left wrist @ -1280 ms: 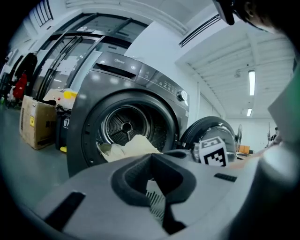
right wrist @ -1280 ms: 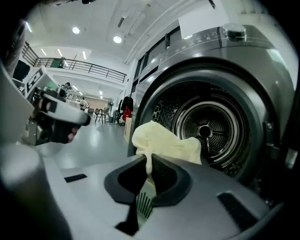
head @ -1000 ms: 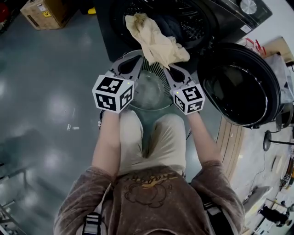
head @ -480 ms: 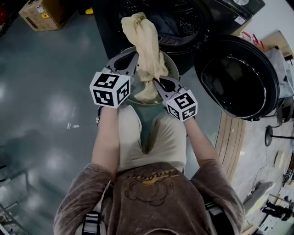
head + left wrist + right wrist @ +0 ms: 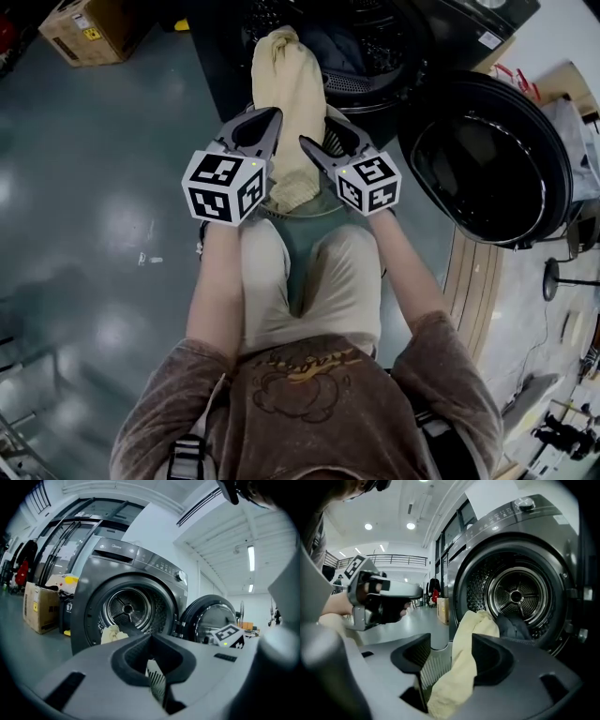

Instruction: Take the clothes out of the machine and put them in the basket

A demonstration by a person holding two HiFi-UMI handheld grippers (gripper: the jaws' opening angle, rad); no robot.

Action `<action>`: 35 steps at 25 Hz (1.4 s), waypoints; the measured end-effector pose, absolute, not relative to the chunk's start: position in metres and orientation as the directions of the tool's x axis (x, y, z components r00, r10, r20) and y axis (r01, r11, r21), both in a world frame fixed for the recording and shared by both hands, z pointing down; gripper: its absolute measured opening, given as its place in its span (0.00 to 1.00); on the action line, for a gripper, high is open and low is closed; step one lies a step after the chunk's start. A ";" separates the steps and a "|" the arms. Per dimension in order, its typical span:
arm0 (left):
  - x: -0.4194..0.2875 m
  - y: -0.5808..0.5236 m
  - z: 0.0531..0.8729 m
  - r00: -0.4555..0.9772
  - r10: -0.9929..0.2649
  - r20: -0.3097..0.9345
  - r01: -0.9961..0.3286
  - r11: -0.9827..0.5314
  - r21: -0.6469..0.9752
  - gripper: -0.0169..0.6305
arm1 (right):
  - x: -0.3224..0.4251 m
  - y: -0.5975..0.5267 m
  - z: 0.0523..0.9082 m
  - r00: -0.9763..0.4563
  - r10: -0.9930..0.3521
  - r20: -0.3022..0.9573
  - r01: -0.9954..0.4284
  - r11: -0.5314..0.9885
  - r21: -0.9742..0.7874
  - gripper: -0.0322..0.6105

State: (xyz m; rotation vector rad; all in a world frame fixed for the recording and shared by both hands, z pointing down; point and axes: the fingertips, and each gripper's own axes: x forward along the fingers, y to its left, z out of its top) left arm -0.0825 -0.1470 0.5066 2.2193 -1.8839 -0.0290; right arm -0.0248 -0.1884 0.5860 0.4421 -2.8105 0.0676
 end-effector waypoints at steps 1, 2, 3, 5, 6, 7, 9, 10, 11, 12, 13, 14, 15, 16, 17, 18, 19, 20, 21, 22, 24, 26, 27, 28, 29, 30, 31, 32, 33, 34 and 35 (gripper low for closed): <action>-0.084 -0.147 0.507 0.171 -0.976 0.136 -0.972 -0.145 0.185 0.04 | -0.033 -0.199 0.586 -0.907 -0.302 0.295 -0.316 0.949 0.000 0.48; -0.084 -0.147 0.507 0.171 -0.976 0.137 -0.972 -0.145 0.183 0.04 | -0.041 -0.211 0.585 -0.903 -0.312 0.295 -0.326 0.945 0.002 0.51; -0.085 -0.147 0.506 0.173 -0.975 0.137 -0.973 -0.147 0.179 0.04 | -0.049 -0.222 0.586 -0.899 -0.322 0.295 -0.336 0.942 0.004 0.53; -0.083 -0.146 0.505 0.182 -0.974 0.133 -0.973 -0.158 0.168 0.04 | -0.064 -0.244 0.590 -0.889 -0.343 0.304 -0.359 0.933 0.004 0.57; -0.083 -0.145 0.504 0.187 -0.973 0.133 -0.973 -0.165 0.159 0.04 | -0.071 -0.255 0.594 -0.881 -0.353 0.314 -0.370 0.929 0.004 0.59; -0.082 -0.145 0.504 0.192 -0.972 0.135 -0.974 -0.172 0.149 0.04 | -0.078 -0.267 0.600 -0.872 -0.363 0.327 -0.383 0.924 0.006 0.60; -0.082 -0.144 0.505 0.201 -0.970 0.140 -0.973 -0.182 0.139 0.04 | -0.091 -0.289 0.612 -0.853 -0.381 0.356 -0.404 0.915 0.009 0.64; -0.084 -0.144 0.504 0.204 -0.969 0.138 -0.972 -0.184 0.146 0.04 | -0.097 -0.299 0.618 -0.844 -0.387 0.370 -0.413 0.911 0.011 0.65; -0.086 -0.145 0.504 0.206 -0.969 0.134 -0.970 -0.184 0.158 0.04 | -0.103 -0.309 0.623 -0.836 -0.392 0.384 -0.420 0.907 0.012 0.65; -0.089 -0.145 0.504 0.207 -0.970 0.129 -0.968 -0.183 0.173 0.04 | -0.109 -0.320 0.628 -0.828 -0.397 0.396 -0.428 0.904 0.011 0.65; -0.092 -0.146 0.504 0.206 -0.970 0.126 -0.966 -0.181 0.187 0.04 | -0.115 -0.330 0.632 -0.819 -0.403 0.408 -0.438 0.899 0.009 0.67; -0.094 -0.147 0.504 0.206 -0.971 0.124 -0.964 -0.179 0.198 0.04 | -0.121 -0.341 0.635 -0.809 -0.412 0.419 -0.451 0.893 0.008 0.67; -0.095 -0.148 0.504 0.208 -0.970 0.123 -0.962 -0.181 0.205 0.04 | -0.125 -0.351 0.638 -0.797 -0.423 0.431 -0.464 0.886 0.011 0.68; -0.095 -0.149 0.504 0.213 -0.969 0.122 -0.961 -0.185 0.207 0.04 | -0.130 -0.360 0.641 -0.784 -0.435 0.442 -0.477 0.879 0.018 0.69; -0.095 -0.149 0.504 0.218 -0.968 0.123 -0.960 -0.190 0.207 0.04 | -0.134 -0.369 0.644 -0.772 -0.445 0.453 -0.487 0.873 0.027 0.70; -0.095 -0.149 0.504 0.222 -0.967 0.123 -0.959 -0.194 0.206 0.04 | -0.138 -0.375 0.647 -0.762 -0.452 0.464 -0.494 0.869 0.036 0.70; -0.095 -0.149 0.505 0.225 -0.967 0.123 -0.958 -0.197 0.208 0.04 | -0.142 -0.380 0.650 -0.753 -0.456 0.474 -0.498 0.866 0.043 0.70; -0.095 -0.150 0.505 0.229 -0.966 0.123 -0.957 -0.200 0.210 0.04 | -0.146 -0.384 0.653 -0.745 -0.459 0.485 -0.500 0.865 0.050 0.70; -0.096 -0.150 0.505 0.232 -0.965 0.123 -0.956 -0.203 0.212 0.04 | -0.149 -0.386 0.656 -0.737 -0.461 0.494 -0.501 0.863 0.058 0.70; -0.096 -0.151 0.505 0.235 -0.964 0.123 -0.956 -0.206 0.211 0.04 | -0.151 -0.388 0.660 -0.729 -0.465 0.502 -0.505 0.861 0.064 0.69; -0.098 -0.150 0.506 0.237 -0.963 0.126 -0.955 -0.208 0.210 0.04 | -0.151 -0.390 0.666 -0.711 -0.478 0.516 -0.517 0.853 0.079 0.66; -0.101 -0.150 0.507 0.236 -0.963 0.130 -0.954 -0.205 0.217 0.04 | -0.150 -0.390 0.669 -0.694 -0.492 0.525 -0.526 0.845 0.098 0.59; -0.101 -0.149 0.508 0.236 -0.963 0.132 -0.954 -0.204 0.221 0.04 | -0.149 -0.390 0.670 -0.688 -0.494 0.531 -0.526 0.844 0.104 0.54; -0.102 -0.149 0.508 0.237 -0.962 0.134 -0.953 -0.204 0.224 0.04 | -0.149 -0.389 0.672 -0.683 -0.495 0.537 -0.525 0.844 0.111 0.50; -0.103 -0.149 0.508 0.237 -0.962 0.133 -0.952 -0.203 0.227 0.04 | -0.148 -0.389 0.673 -0.676 -0.498 0.543 -0.524 0.843 0.120 0.45; -0.104 -0.149 0.508 0.236 -0.963 0.131 -0.952 -0.202 0.231 0.04 | -0.146 -0.389 0.673 -0.669 -0.505 0.546 -0.526 0.840 0.132 0.39; -0.105 -0.148 0.508 0.235 -0.964 0.129 -0.951 -0.200 0.235 0.04 | -0.145 -0.389 0.672 -0.662 -0.512 0.548 -0.529 0.837 0.142 0.34; -0.105 -0.148 0.508 0.234 -0.964 0.127 -0.950 -0.199 0.239 0.04 | -0.143 -0.387 0.671 -0.658 -0.517 0.547 -0.532 0.834 0.148 0.26; -0.106 -0.147 0.509 0.235 -0.964 0.125 -0.950 -0.200 0.240 0.04 | -0.142 -0.385 0.669 -0.658 -0.520 0.545 -0.534 0.832 0.150 0.21; -0.105 -0.147 0.509 0.236 -0.964 0.125 -0.950 -0.201 0.239 0.04 | -0.140 -0.383 0.668 -0.660 -0.521 0.541 -0.534 0.832 0.150 0.17; -0.105 -0.147 0.509 0.237 -0.963 0.126 -0.950 -0.203 0.237 0.04 | -0.138 -0.379 0.666 -0.666 -0.519 0.536 -0.530 0.835 0.149 0.14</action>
